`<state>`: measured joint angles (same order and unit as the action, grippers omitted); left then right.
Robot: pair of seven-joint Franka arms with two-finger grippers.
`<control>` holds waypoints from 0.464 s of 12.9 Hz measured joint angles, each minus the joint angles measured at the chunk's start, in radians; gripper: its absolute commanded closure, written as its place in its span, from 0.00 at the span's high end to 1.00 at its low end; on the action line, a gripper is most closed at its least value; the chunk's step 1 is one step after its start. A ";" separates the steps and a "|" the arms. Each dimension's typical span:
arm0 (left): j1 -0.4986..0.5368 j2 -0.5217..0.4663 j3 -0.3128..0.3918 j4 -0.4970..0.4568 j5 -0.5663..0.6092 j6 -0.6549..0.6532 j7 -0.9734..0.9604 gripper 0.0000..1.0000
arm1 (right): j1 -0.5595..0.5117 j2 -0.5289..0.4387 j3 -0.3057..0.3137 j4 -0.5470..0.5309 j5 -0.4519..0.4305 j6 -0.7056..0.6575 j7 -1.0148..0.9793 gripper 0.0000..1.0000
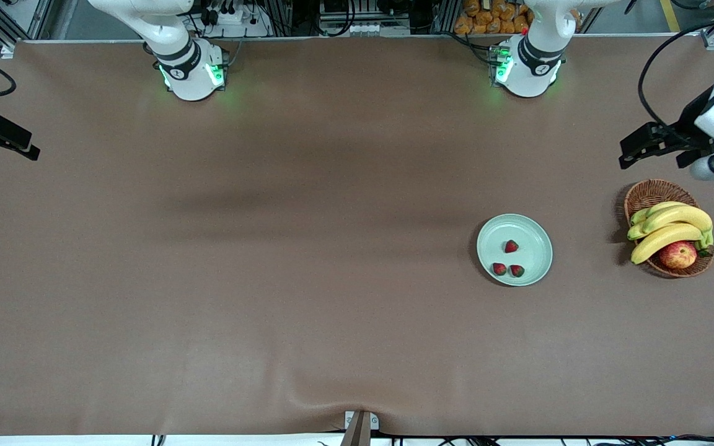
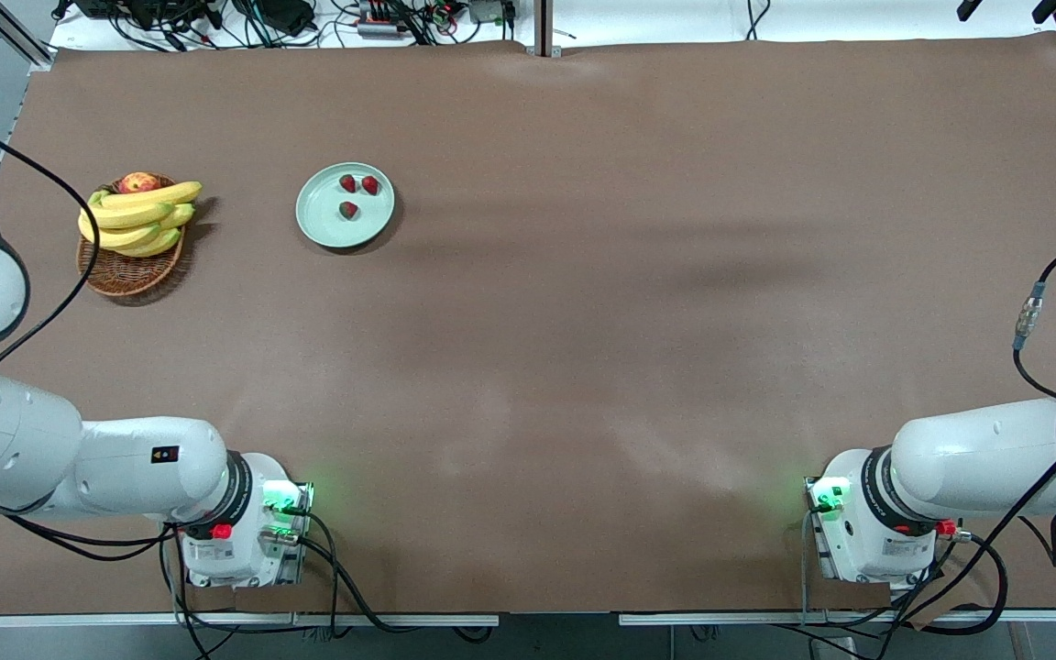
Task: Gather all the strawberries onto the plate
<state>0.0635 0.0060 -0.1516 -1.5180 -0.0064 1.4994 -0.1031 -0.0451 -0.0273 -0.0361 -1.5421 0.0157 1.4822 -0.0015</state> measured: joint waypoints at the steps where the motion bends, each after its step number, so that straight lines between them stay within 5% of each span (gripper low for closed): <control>1: -0.002 -0.015 0.007 -0.007 -0.003 -0.011 0.004 1.00 | 0.000 0.000 0.000 0.000 0.000 0.000 0.000 1.00; 6: -0.024 -0.042 0.051 -0.032 -0.004 -0.017 0.005 1.00 | 0.000 0.000 0.001 0.000 0.000 0.000 0.000 1.00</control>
<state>0.0391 -0.0360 -0.1009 -1.5497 -0.0108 1.4825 -0.0985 -0.0451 -0.0273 -0.0351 -1.5421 0.0157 1.4820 -0.0014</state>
